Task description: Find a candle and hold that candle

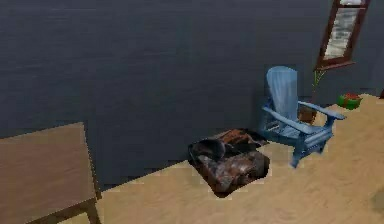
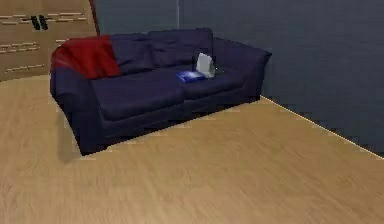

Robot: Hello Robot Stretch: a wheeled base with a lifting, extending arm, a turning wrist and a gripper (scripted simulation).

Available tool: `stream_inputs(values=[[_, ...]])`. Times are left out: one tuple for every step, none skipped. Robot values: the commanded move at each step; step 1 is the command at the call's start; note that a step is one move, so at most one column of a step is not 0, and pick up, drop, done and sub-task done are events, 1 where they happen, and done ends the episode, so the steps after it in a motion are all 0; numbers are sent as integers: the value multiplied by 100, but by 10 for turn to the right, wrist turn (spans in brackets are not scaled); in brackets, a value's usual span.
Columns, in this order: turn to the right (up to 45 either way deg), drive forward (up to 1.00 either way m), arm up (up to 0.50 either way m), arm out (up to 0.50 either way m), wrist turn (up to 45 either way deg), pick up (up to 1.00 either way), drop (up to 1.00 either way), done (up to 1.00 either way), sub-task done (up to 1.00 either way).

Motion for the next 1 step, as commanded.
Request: stream_inputs(values=[[-450, 0, 0, 0, 0, 0, 0, 0, 0]])
